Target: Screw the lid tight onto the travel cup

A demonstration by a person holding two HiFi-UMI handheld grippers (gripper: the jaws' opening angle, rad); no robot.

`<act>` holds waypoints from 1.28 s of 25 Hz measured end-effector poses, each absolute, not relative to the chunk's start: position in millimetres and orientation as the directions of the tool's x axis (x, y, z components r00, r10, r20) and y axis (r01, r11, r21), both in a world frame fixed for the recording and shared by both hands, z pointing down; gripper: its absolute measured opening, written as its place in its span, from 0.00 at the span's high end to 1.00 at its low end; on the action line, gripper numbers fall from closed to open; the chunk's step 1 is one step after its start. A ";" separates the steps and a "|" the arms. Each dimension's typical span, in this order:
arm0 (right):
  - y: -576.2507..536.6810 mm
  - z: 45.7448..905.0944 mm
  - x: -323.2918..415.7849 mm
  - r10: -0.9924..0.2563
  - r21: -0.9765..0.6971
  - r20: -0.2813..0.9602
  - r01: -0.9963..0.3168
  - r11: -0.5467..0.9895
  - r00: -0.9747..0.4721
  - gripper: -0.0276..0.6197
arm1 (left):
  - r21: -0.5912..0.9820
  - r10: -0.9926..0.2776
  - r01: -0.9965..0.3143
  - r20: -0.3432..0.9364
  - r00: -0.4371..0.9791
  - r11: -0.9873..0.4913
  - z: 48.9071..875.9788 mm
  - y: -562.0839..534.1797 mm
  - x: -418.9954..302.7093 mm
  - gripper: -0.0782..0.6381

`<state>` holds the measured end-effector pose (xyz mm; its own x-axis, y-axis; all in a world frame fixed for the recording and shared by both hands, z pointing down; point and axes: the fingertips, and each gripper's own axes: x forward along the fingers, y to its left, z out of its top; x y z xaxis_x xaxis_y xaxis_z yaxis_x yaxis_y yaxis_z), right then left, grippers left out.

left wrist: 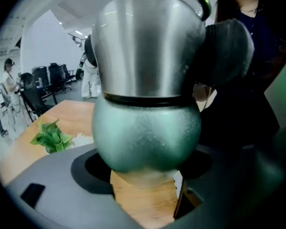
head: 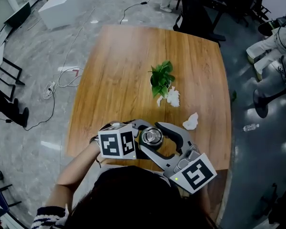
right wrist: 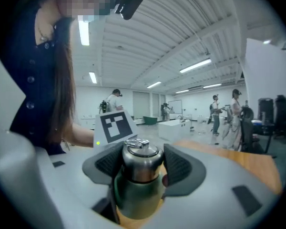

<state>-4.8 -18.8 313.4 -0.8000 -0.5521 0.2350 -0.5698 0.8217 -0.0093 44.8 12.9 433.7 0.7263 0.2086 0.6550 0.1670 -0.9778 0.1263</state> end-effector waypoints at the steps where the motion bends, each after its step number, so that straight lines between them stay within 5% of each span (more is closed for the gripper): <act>1: -23.0 314.1 -3.1 -0.593 0.003 0.235 -0.610 0.793 -0.770 0.54 | 0.117 0.175 0.130 0.664 0.727 -0.985 434.9 7.2 45.3 0.35; 6: -34.2 310.3 7.6 -0.705 -0.021 0.203 -0.723 0.690 -0.679 0.54 | 0.071 0.042 -0.008 0.680 0.732 -0.997 432.5 -14.5 48.3 0.35; 10: -15.6 302.1 -2.3 -0.538 -0.145 0.181 -0.563 0.813 -0.823 0.54 | 0.136 0.224 0.178 0.630 0.744 -0.975 424.4 11.4 43.3 0.35; 14: -10.7 304.9 -6.3 -0.464 -0.097 0.202 -0.489 0.867 -0.862 0.54 | 0.158 0.313 0.276 0.624 0.717 -0.948 424.4 25.8 42.4 0.35; 23: -36.4 316.7 1.5 -0.666 -0.022 0.218 -0.685 0.728 -0.714 0.58 | 0.130 0.083 -0.002 0.646 0.759 -0.992 437.0 -17.6 46.4 0.35; 29: -14.4 317.5 -11.5 -0.465 -0.118 0.236 -0.501 0.857 -0.853 0.57 | 0.159 0.295 0.252 0.625 0.723 -0.955 431.5 18.6 39.1 0.35; 32: -11.9 320.5 -12.5 -0.453 -0.085 0.252 -0.486 0.870 -0.855 0.57 | 0.130 0.292 0.275 0.649 0.703 -0.953 434.3 19.9 38.2 0.35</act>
<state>-12.5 -11.9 320.5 -0.8550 -0.4532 0.2524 -0.4862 0.8697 -0.0854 38.2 19.9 434.3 0.7029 0.2915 0.6488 0.2753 -0.9526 0.1297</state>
